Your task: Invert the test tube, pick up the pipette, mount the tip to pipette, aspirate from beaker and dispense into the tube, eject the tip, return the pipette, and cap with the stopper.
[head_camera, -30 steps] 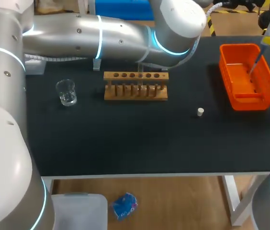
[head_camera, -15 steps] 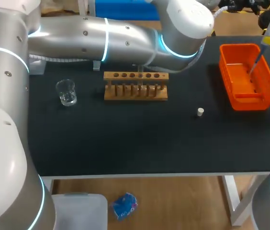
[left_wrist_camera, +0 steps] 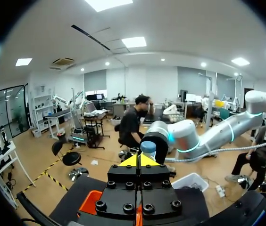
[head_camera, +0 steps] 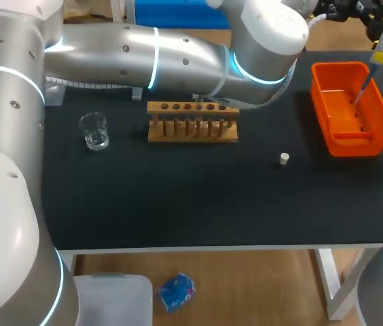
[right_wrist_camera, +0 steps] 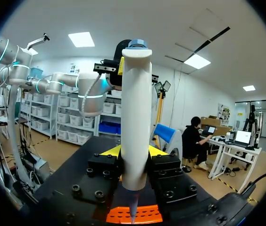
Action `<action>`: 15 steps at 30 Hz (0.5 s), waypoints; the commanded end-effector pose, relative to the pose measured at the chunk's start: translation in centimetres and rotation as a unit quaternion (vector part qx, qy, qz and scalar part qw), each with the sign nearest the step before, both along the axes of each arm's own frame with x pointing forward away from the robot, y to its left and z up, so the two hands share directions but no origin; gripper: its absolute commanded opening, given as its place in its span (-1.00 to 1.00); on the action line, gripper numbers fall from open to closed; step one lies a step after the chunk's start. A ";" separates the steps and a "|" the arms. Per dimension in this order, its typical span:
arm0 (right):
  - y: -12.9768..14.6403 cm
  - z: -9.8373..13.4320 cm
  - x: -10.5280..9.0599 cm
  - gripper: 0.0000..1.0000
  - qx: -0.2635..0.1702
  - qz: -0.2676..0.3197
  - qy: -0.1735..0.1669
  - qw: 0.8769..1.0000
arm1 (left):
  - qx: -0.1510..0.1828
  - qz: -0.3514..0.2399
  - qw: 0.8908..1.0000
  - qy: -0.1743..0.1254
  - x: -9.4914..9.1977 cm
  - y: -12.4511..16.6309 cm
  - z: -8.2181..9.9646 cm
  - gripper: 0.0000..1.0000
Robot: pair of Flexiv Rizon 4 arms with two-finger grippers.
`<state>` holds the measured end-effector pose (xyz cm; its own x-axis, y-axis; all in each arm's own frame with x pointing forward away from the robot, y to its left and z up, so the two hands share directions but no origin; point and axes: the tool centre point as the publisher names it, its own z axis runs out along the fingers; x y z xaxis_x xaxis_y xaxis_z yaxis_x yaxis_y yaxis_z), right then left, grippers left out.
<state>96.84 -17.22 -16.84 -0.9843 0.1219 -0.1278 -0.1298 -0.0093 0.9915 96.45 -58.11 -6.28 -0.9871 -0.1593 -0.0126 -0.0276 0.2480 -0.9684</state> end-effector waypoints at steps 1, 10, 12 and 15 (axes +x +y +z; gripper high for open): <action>-0.2 0.0 0.1 -1.00 0.000 0.003 0.000 1.000 | -0.130 -0.003 0.991 -0.020 0.2 -0.2 -0.5 -1.00; -0.2 0.0 0.1 -1.00 0.000 0.003 0.000 1.000 | -0.127 -0.004 0.992 -0.011 0.1 -0.2 -0.9 -1.00; -0.2 0.0 0.1 -1.00 0.000 0.003 0.000 1.000 | -0.126 -0.003 0.992 -0.010 0.1 -0.1 -0.9 -1.00; -0.2 0.0 0.1 -1.00 0.000 0.003 0.000 1.000 | -0.125 -0.002 0.992 -0.011 0.1 -0.1 -1.0 -1.00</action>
<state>96.80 -17.24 -16.99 -0.9843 0.1222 -0.1277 -0.1297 -0.0089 0.9915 96.57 -58.19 -6.72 -0.9880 -0.1544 0.0069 -0.0449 0.2442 -0.9687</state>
